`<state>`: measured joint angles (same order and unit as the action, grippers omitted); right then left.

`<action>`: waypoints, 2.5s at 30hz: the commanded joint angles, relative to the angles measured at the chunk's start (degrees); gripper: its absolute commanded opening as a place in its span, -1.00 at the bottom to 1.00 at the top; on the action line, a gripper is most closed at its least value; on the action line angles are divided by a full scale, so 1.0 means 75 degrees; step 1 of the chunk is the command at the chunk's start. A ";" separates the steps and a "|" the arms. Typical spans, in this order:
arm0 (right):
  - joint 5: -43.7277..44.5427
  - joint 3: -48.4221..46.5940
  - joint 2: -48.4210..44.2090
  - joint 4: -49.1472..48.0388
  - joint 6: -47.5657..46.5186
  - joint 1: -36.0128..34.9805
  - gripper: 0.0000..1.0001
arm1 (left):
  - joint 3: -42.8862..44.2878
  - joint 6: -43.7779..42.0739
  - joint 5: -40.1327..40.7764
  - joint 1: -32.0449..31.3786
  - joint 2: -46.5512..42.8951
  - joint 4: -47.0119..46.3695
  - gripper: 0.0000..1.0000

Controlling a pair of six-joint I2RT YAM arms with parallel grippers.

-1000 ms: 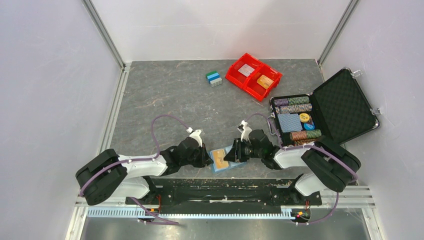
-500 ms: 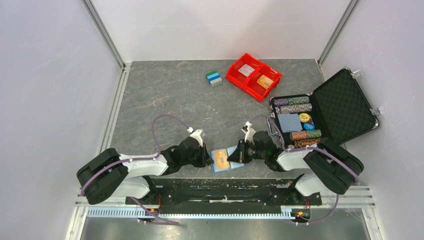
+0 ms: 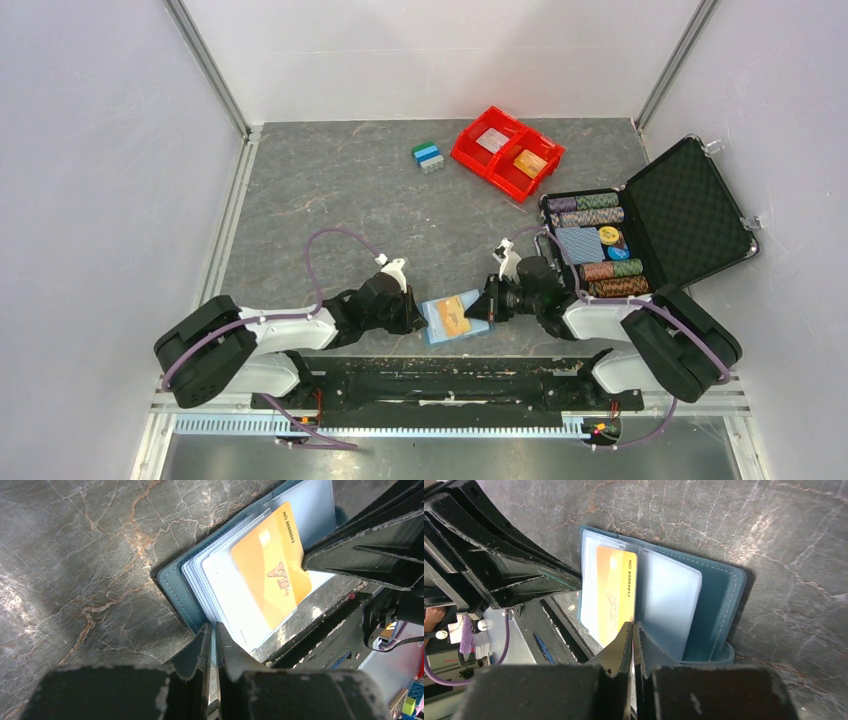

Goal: Take the credit cards out of the card holder
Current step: Remove the credit card from the card holder.

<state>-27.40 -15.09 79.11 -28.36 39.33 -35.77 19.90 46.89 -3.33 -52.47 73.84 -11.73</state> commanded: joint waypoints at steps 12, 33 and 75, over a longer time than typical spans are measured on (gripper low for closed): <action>-0.0147 0.0106 -0.1058 0.0893 -0.0613 0.0708 -1.00 | 0.0052 -0.0077 0.0266 -0.0037 0.0172 0.1088 -0.69; -0.0322 0.0477 -0.0450 -0.0527 0.0282 0.0508 -1.00 | 0.0405 -0.0038 0.0023 -0.0038 -0.0378 0.1405 -0.44; 0.0237 0.0075 -0.1131 0.0127 -0.0520 0.0451 -1.00 | 0.0405 -0.0077 0.0175 -0.0036 -0.0555 0.1710 -0.38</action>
<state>-28.47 -14.02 73.54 -28.25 36.71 -33.10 22.15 46.87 -3.53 -52.58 71.07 -3.60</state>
